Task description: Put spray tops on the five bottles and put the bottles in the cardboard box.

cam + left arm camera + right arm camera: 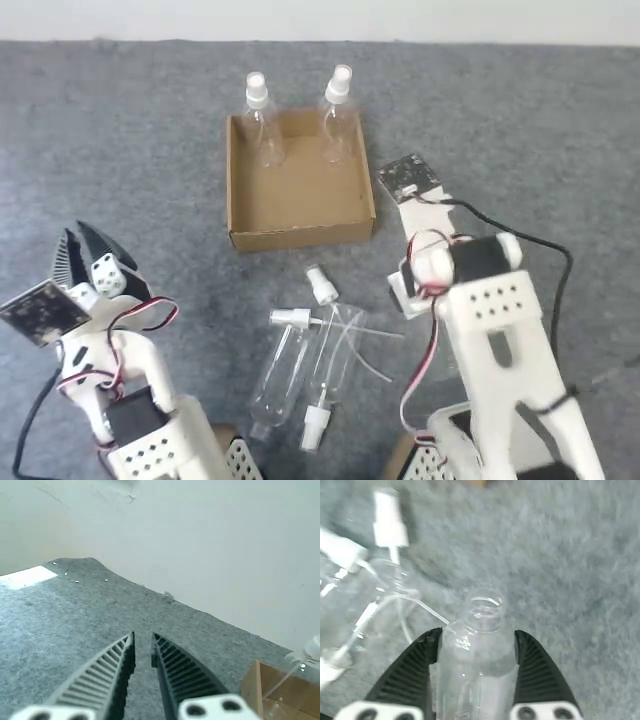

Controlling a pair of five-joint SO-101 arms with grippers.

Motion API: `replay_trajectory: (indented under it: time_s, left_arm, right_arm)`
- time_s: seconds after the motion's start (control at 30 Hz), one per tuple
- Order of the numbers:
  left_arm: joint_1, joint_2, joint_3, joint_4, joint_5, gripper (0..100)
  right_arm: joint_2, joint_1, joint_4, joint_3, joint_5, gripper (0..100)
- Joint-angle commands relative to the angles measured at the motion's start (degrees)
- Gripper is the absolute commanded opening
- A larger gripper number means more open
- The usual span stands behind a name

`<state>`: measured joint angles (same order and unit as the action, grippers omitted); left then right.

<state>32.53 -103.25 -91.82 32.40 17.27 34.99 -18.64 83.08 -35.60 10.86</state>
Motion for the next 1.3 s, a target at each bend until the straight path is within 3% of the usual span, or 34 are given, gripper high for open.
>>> replay_trajectory:
  time_s: [0.0, 0.23, 0.4, 0.83, 1.07, 1.27]
  left_arm:
    - [-0.3, -1.1, 0.7, -1.9, -0.4, 6]
    - [-0.3, -1.1, 0.7, -1.9, -0.4, 6]
    - [-0.3, -1.1, 0.7, -1.9, -0.4, 6]
    - [-0.3, -1.1, 0.7, -1.9, -0.4, 6]
    - [-3.0, -1.1, 0.8, -1.3, -0.3, 5]
    - [-8.8, -1.1, 3.7, 5.5, -6.9, 5]
  right_arm:
    - [8.0, -4.6, 0.4, 2.7, -3.3, 2.0]
    - [13.2, -5.8, -3.1, 1.9, -7.4, 2.0]
    - [16.3, -5.8, -11.3, -4.4, -10.3, 2.0]
    - [26.8, -5.3, -26.7, -21.4, -10.6, 2.0]
    - [32.7, 1.7, -31.5, -26.9, -10.9, 1.9]
    - [39.5, 7.7, -38.5, -34.1, -11.3, 1.9]
